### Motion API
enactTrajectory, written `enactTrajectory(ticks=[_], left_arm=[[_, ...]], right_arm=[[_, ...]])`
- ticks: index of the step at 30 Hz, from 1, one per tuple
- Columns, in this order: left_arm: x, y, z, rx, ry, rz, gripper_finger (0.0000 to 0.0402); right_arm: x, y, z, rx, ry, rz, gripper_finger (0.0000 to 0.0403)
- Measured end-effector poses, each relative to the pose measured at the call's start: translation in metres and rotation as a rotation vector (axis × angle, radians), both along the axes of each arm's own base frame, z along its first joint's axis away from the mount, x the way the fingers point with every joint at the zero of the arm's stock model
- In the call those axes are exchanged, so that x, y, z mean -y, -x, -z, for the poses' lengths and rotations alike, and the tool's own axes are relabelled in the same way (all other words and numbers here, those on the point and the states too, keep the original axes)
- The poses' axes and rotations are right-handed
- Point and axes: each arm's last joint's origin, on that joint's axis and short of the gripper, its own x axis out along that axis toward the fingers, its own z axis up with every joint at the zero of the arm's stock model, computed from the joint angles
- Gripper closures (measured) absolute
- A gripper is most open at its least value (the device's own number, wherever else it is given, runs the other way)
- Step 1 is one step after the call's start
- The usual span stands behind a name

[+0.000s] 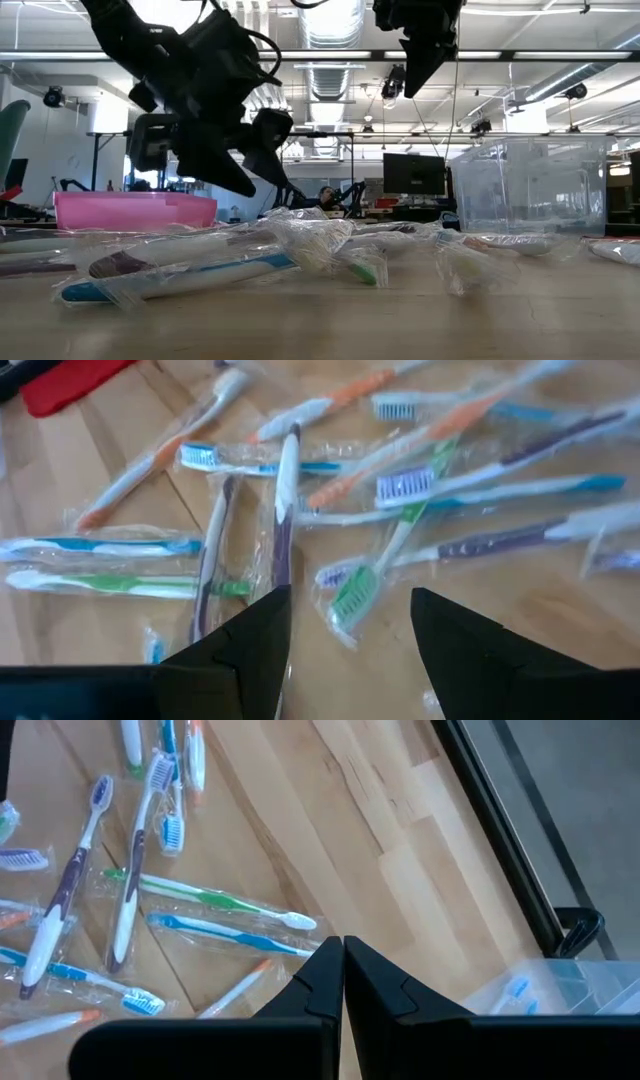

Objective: Pick & Place Toothbrushes
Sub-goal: Put the green toothbrush into the green bin

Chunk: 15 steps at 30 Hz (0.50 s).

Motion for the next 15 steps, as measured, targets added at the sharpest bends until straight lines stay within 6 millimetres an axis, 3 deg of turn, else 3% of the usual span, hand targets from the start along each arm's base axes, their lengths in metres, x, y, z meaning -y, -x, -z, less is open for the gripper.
enactTrajectory(ticks=[15], left_arm=[[-0.001,-0.019,0.023,-0.057,0.002,0.003,0.0191]], right_arm=[[0.000,0.000,0.000,-0.002,0.002,-0.006,0.0394]])
